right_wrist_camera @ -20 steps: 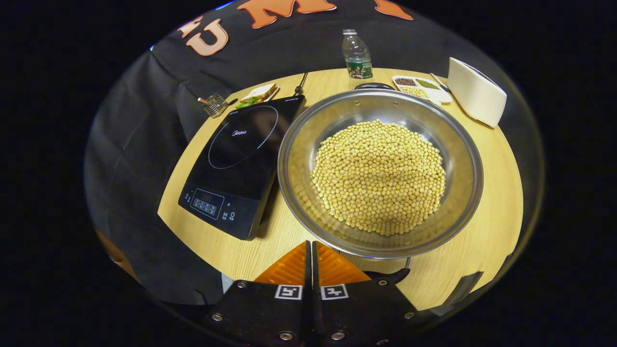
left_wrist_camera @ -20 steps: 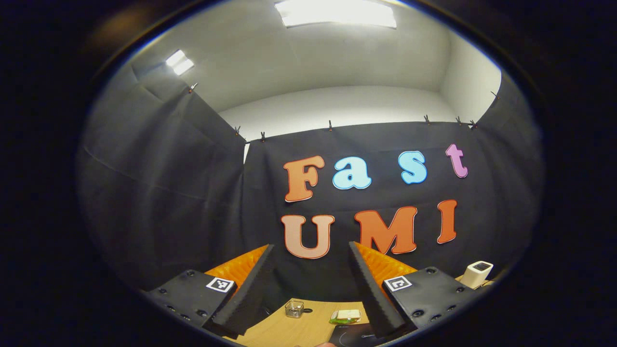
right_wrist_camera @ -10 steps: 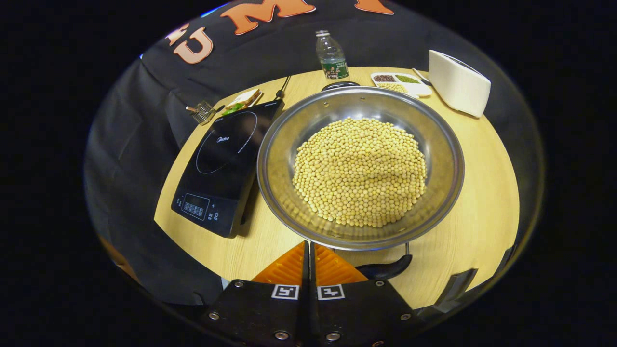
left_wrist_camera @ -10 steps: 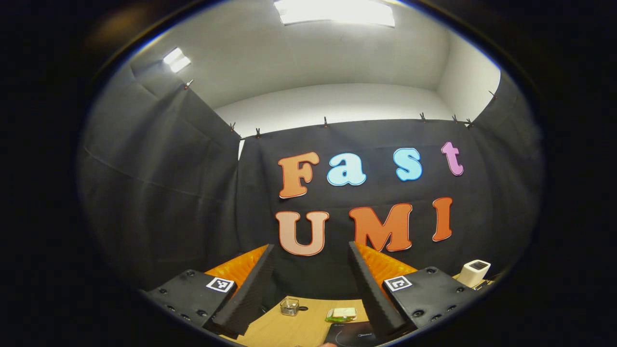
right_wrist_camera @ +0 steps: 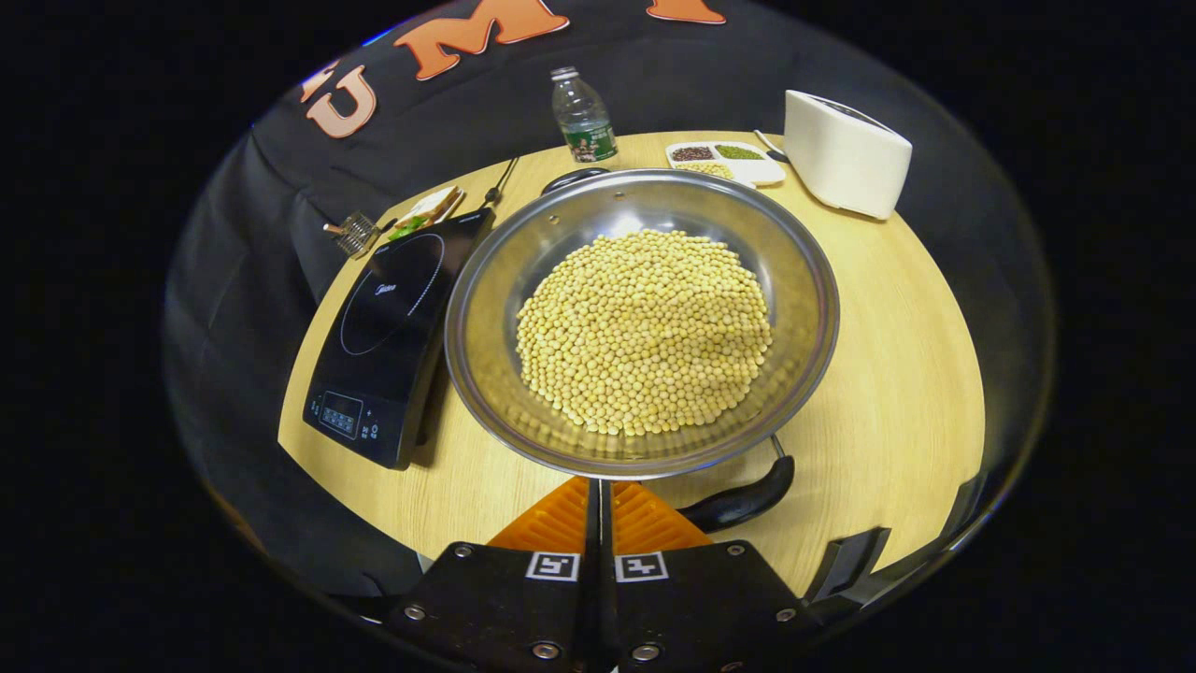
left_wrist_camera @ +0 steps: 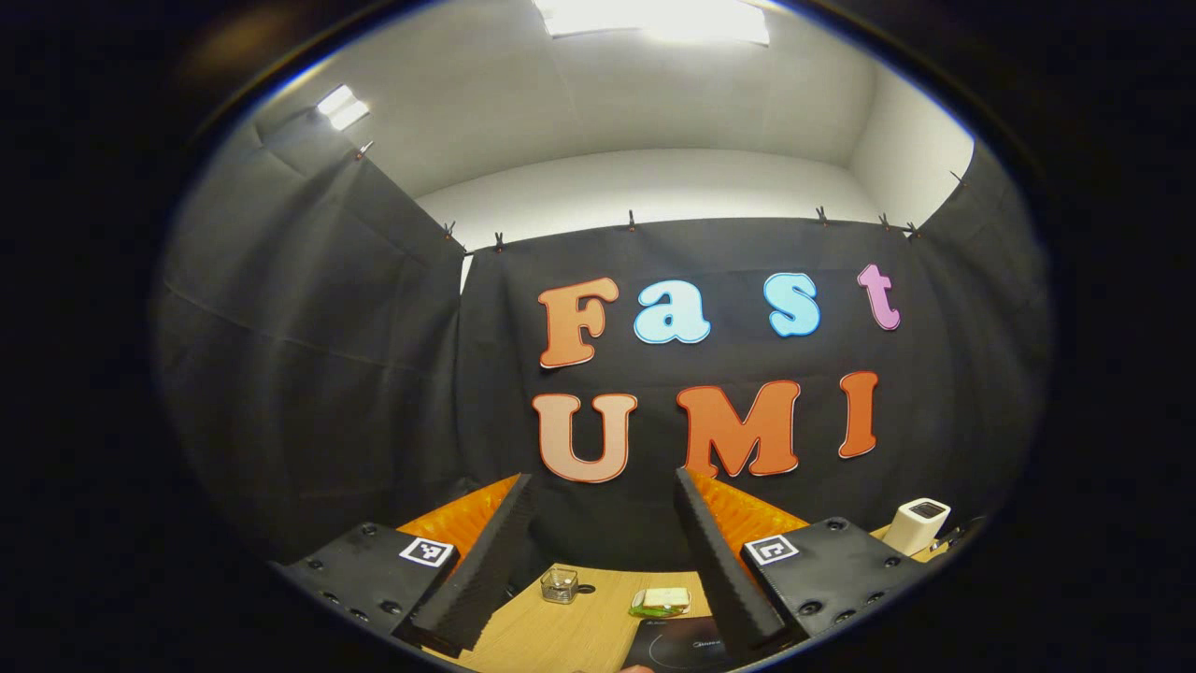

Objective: First push the handle of the pot to place it horizontally, then grasp the pot with both hands and set it on the induction cooktop.

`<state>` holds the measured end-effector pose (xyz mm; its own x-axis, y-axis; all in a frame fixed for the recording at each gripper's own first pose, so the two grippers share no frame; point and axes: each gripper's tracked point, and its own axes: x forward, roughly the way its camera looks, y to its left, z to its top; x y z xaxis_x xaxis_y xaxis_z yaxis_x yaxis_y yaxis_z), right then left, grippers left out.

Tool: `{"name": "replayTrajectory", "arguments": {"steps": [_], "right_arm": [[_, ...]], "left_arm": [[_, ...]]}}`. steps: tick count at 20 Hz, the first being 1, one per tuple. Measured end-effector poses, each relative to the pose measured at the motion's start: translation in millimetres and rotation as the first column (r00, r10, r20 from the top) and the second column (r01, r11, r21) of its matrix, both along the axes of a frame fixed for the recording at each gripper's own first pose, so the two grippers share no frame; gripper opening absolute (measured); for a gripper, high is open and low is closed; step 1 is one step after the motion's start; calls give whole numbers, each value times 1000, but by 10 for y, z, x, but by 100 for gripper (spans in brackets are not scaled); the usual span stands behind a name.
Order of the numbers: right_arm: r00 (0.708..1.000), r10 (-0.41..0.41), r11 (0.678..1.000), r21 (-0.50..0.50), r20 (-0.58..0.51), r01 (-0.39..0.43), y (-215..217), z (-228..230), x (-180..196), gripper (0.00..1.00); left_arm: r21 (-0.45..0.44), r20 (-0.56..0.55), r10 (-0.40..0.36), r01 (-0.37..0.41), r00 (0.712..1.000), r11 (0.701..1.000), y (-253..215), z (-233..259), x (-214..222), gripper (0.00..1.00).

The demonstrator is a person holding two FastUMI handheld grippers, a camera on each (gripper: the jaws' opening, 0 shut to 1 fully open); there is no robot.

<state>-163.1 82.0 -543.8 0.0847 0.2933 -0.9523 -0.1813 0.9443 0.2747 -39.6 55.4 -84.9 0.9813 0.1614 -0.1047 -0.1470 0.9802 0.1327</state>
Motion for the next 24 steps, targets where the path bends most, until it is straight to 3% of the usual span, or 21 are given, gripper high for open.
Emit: {"name": "replayTrajectory", "arguments": {"steps": [6, 24], "right_arm": [[999, -33, 996, -79, 11, 33, -314, -80, 150, 0], [990, -137, 975, -172, 17, 138, -771, -241, 510, 0]], "left_arm": [[1, 1, 6, -6, 1000, 1000, 21, 6, -34, 97], [9, -12, 23, -23, 1000, 1000, 122, -123, -2, 97]]}}
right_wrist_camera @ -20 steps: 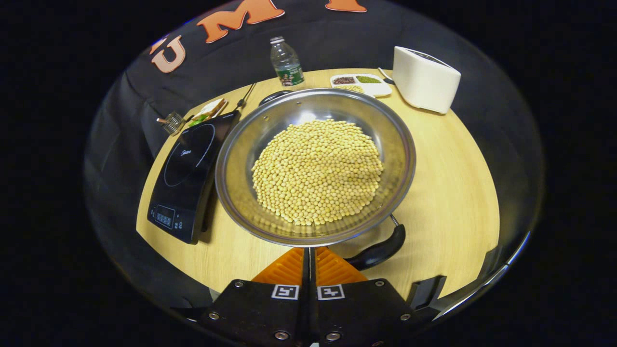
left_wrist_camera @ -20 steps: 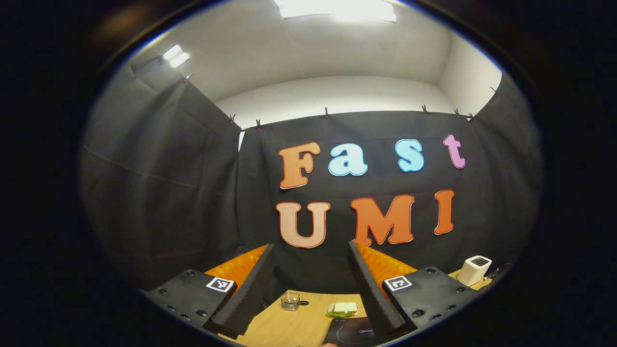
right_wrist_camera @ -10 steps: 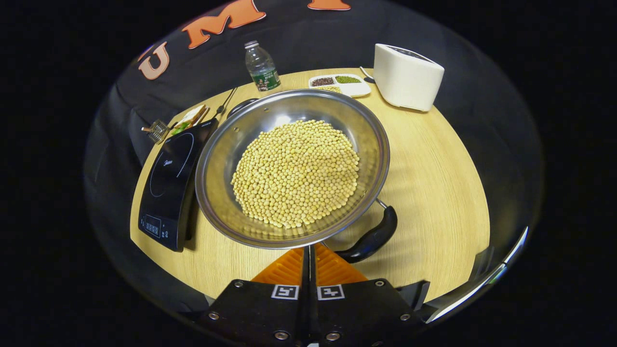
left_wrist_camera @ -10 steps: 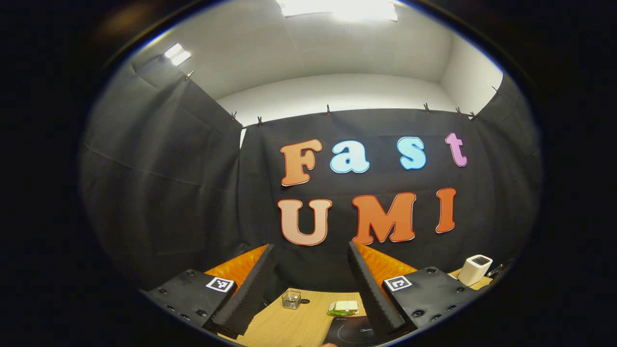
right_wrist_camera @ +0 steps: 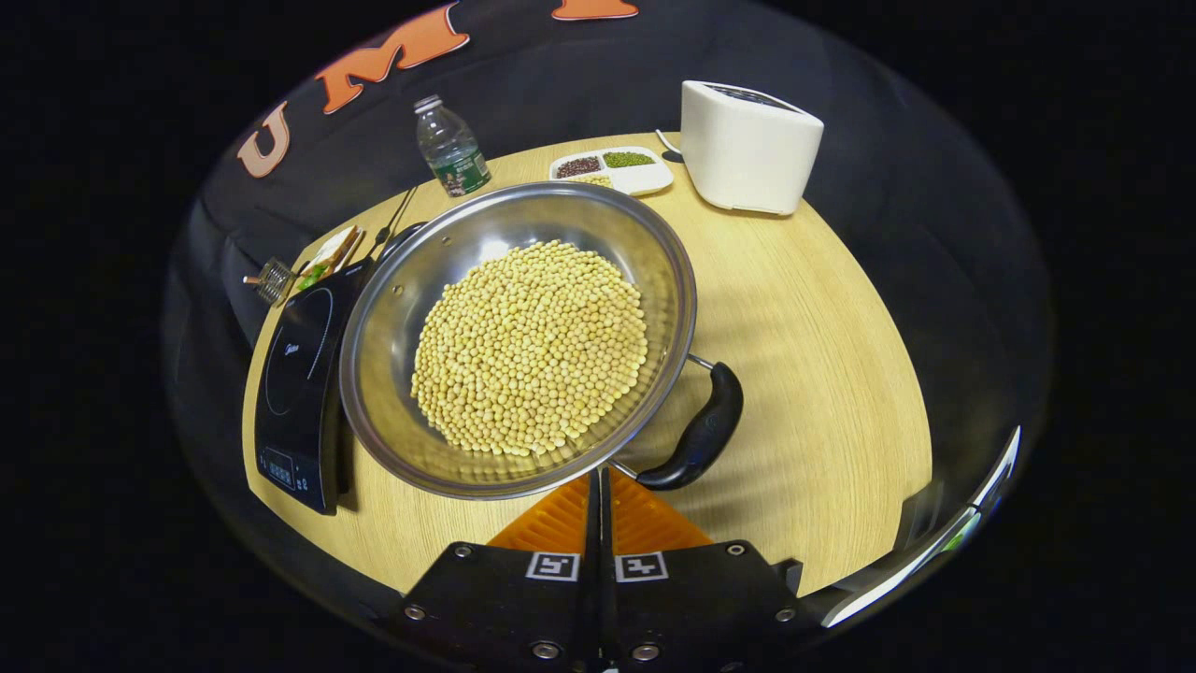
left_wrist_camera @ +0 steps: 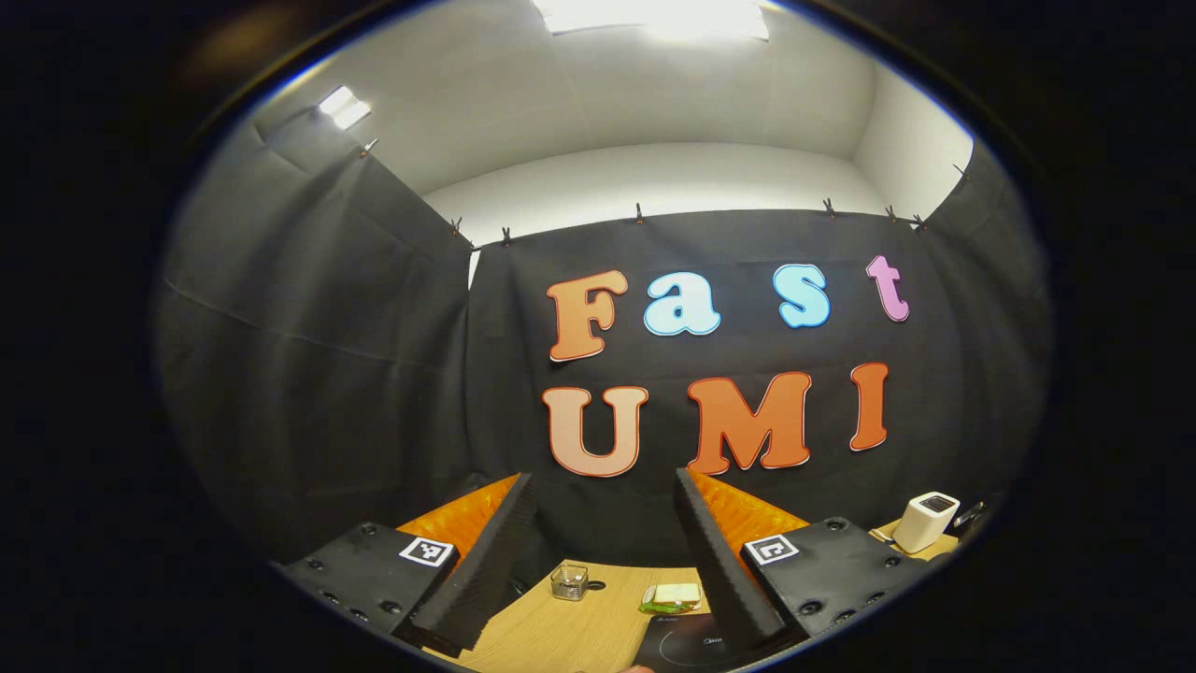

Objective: First push the handle of the pot to place it horizontally, then grasp the pot with both hands and set it on the induction cooktop.

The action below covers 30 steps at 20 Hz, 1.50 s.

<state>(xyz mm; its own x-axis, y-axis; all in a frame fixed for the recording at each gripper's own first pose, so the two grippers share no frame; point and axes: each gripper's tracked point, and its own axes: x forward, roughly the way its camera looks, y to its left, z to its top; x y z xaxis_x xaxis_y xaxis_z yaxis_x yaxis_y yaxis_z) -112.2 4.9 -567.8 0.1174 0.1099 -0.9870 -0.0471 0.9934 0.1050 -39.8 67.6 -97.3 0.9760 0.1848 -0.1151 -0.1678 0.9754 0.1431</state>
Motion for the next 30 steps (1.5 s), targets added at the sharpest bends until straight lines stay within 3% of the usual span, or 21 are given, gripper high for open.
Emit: {"name": "replayTrajectory", "arguments": {"steps": [15, 30], "right_arm": [[997, -69, 990, -125, 32, 72, -330, -138, 456, 0], [988, -145, 974, -169, 46, 151, -484, -217, 862, 0]], "left_arm": [[10, -20, 24, -24, 1000, 1000, 128, -138, 31, 98], [56, -22, 38, -37, 999, 998, 256, -162, -3, 97]]}}
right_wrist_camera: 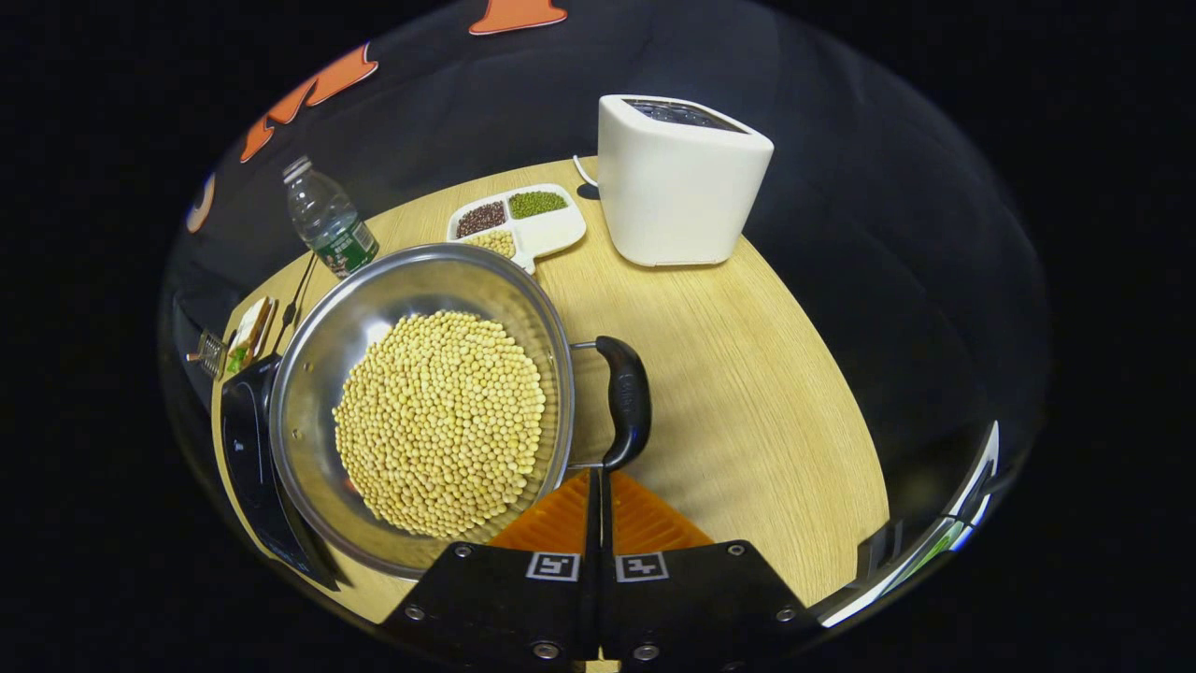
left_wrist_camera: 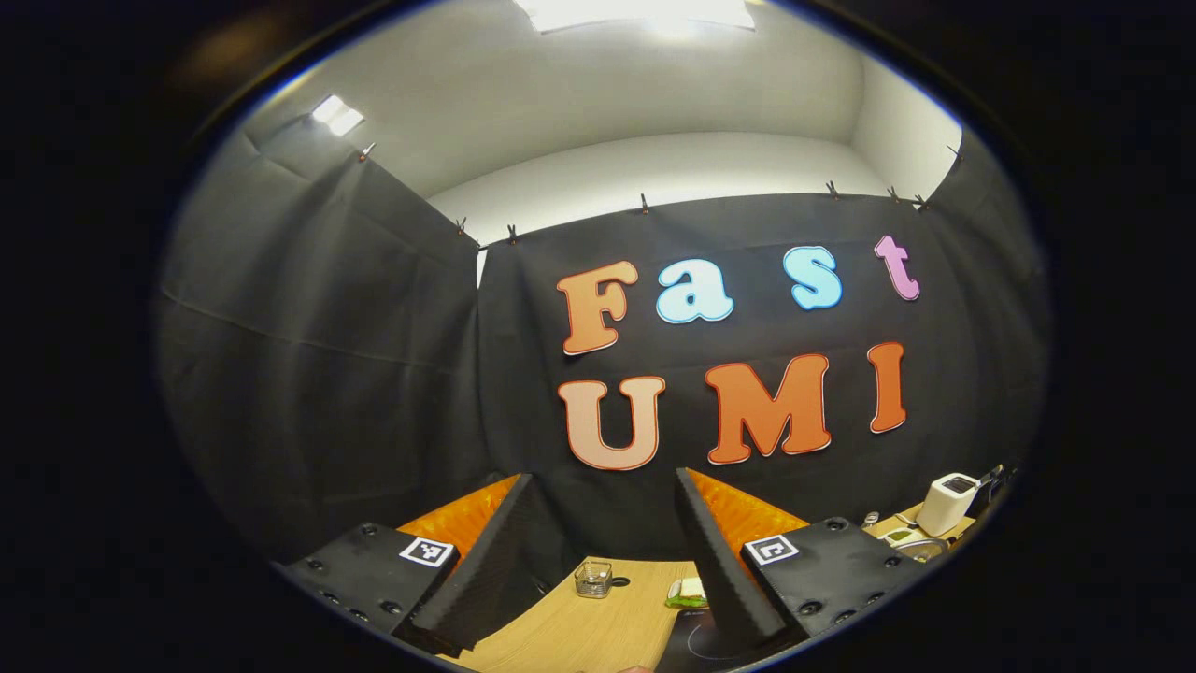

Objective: First push the handle of the pot to place it horizontally, then grasp the pot with both hands and set it on the induction cooktop.

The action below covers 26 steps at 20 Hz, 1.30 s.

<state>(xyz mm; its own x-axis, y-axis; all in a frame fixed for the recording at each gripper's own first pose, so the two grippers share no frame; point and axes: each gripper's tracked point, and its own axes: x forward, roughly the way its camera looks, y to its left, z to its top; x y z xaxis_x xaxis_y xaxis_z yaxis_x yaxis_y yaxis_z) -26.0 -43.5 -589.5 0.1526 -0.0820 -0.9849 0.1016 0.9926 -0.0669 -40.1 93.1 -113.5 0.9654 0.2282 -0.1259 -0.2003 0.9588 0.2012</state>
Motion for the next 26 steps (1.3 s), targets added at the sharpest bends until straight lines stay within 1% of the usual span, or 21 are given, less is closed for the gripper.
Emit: {"name": "replayTrajectory", "arguments": {"steps": [4, 9, 13, 15, 17, 20, 22, 23, 24, 25, 26], "right_arm": [[1000, -9, 1000, -17, 13, 10, -40, -59, 144, 0], [1000, -26, 1000, -10, 17, 26, -55, -84, 236, 0], [999, -35, 999, -2, 19, 35, -51, -57, 258, 0], [999, -12, 1000, -10, 42, 12, -77, -8, 265, 0], [995, 19, 1000, -13, 102, -18, -62, 132, 340, 0], [986, 36, 999, 5, 164, -37, 20, 401, 412, 1], [982, 52, 998, 28, 182, -58, 73, 551, 407, 4], [979, 61, 996, 45, 196, -71, 118, 640, 417, 13], [976, 66, 995, 61, 208, -80, 161, 692, 421, 17], [973, 69, 994, 71, 219, -86, 188, 747, 397, 27], [971, 72, 993, 75, 230, -91, 195, 763, 391, 27]], "left_arm": [[9, -4, 4, -3, 1000, 1000, 17, -6, 2, 98], [7, -4, 10, -10, 1000, 1000, 36, 11, 35, 98], [-33, -25, -13, 12, 1000, 999, -79, -104, 58, 98], [-43, -37, -29, 28, 999, 999, -147, -191, 95, 99], [-46, -81, -47, 44, 996, 998, -232, -389, 145, 99], [-117, -118, -90, 77, 989, 990, -425, -615, 251, 99], [-148, -142, -124, 103, 982, 984, -595, -798, 325, 98], [-153, -166, -136, 110, 977, 982, -666, -916, 348, 98], [-160, -193, -147, 117, 970, 980, -733, -1044, 372, 98], [-174, -216, -159, 123, 963, 977, -828, -1168, 389, 98], [-192, -238, -177, 132, 955, 973, -929, -1273, 415, 97]]}}
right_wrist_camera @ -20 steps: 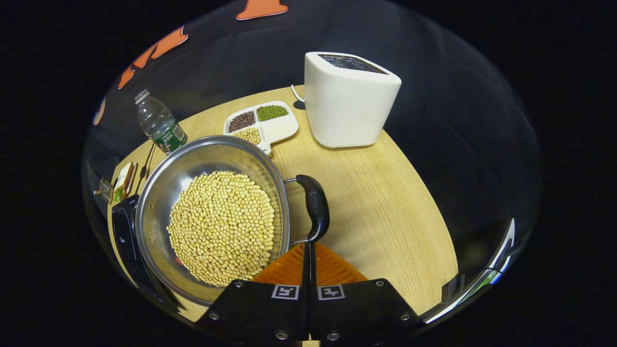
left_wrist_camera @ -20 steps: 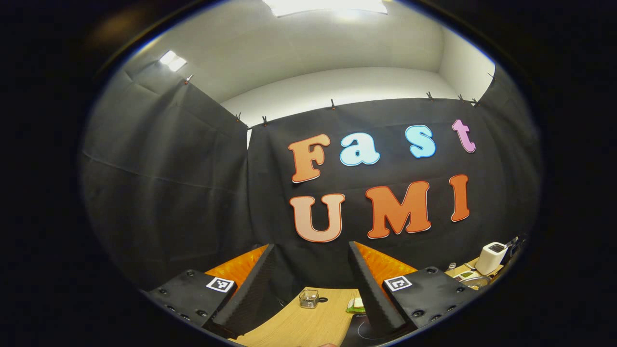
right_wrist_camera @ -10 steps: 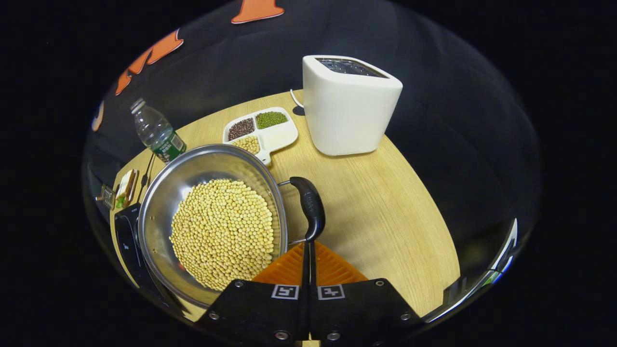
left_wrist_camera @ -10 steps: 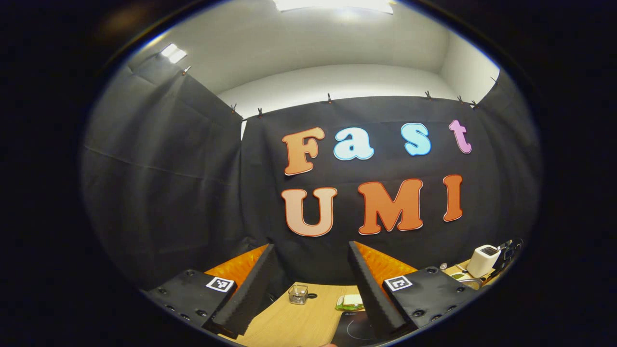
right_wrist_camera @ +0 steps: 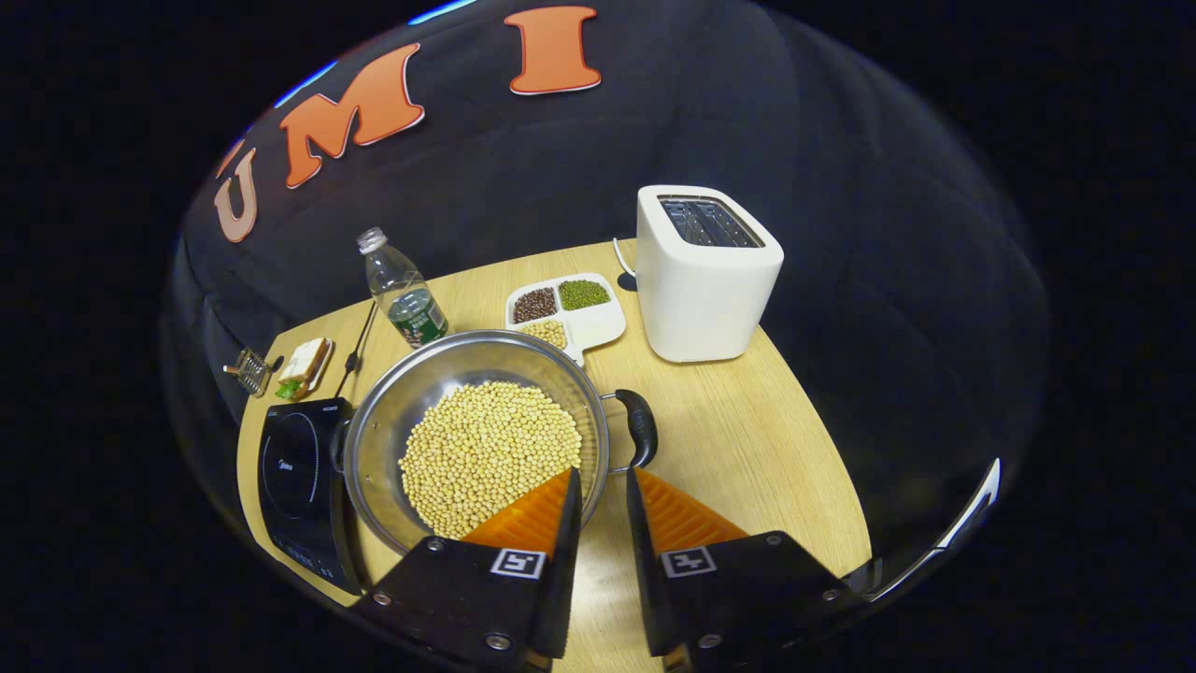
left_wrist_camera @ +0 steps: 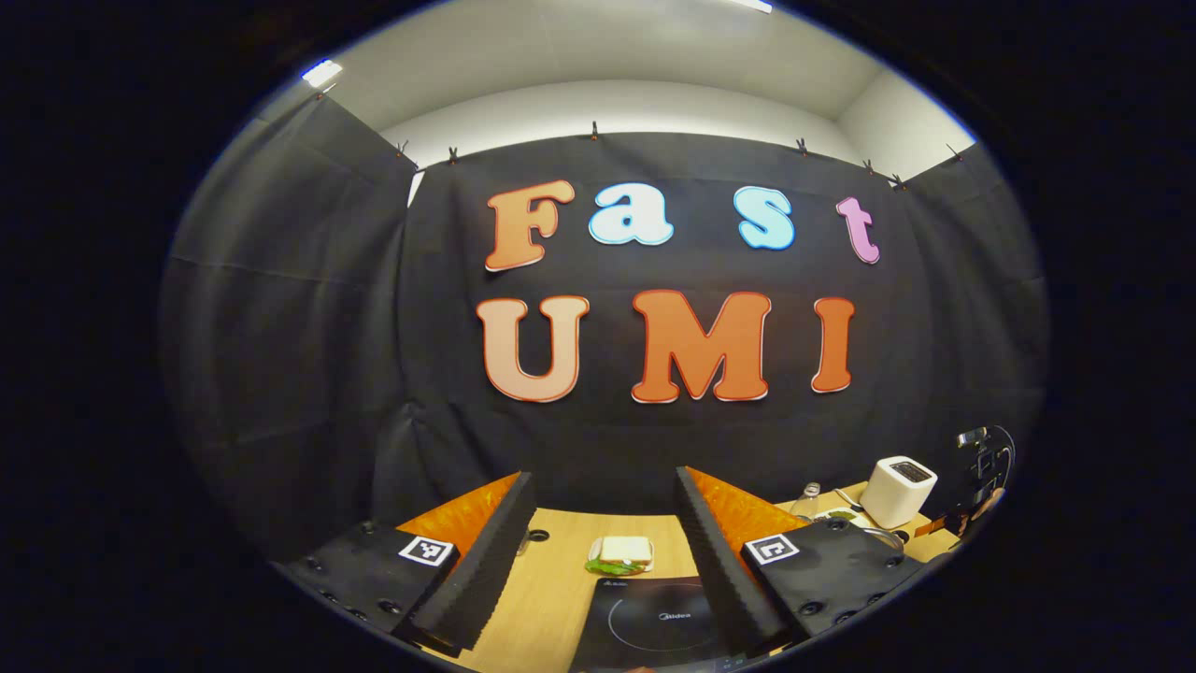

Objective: First push the handle of the pot to place it horizontally, then grasp the pot with both hands and set it on the induction cooktop.

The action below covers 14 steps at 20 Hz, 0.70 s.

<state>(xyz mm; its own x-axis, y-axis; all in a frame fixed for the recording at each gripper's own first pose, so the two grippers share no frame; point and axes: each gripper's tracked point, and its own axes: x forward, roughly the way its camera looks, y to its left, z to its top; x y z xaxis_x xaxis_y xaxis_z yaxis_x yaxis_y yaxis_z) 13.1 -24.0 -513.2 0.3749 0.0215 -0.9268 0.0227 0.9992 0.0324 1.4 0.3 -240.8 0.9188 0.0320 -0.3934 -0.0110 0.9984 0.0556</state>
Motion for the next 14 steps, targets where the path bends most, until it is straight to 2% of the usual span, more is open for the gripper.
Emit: {"name": "replayTrajectory", "arguments": {"steps": [1, 2, 3, 7, 11, 14], "right_arm": [[1000, 5, 1000, 1, 7, -5, -10, 36, -9, 41], [1000, 10, 1000, 0, 9, -10, -22, 46, -12, 45], [1000, 18, 1000, 0, 13, -18, -25, 77, -7, 54], [999, 40, 999, -29, 30, -39, -52, -19, 2, 74], [999, 45, 999, -15, 31, -44, -50, -73, 46, 83], [998, 51, 999, -9, 21, -50, -38, -148, 12, 84]], "left_arm": [[-13, -28, -18, 18, 999, 1000, -118, -116, 22, 96], [-26, -57, -39, 38, 998, 999, -231, -258, 27, 98], [-35, -84, -60, 58, 995, 998, -352, -389, 43, 99], [-71, -189, -143, 131, 972, 989, -857, -934, 25, 99], [-114, -307, -206, 179, 929, 977, -1307, -1542, -64, 98], [-148, -386, -243, 201, 890, 968, -1614, -1964, -121, 98]]}}
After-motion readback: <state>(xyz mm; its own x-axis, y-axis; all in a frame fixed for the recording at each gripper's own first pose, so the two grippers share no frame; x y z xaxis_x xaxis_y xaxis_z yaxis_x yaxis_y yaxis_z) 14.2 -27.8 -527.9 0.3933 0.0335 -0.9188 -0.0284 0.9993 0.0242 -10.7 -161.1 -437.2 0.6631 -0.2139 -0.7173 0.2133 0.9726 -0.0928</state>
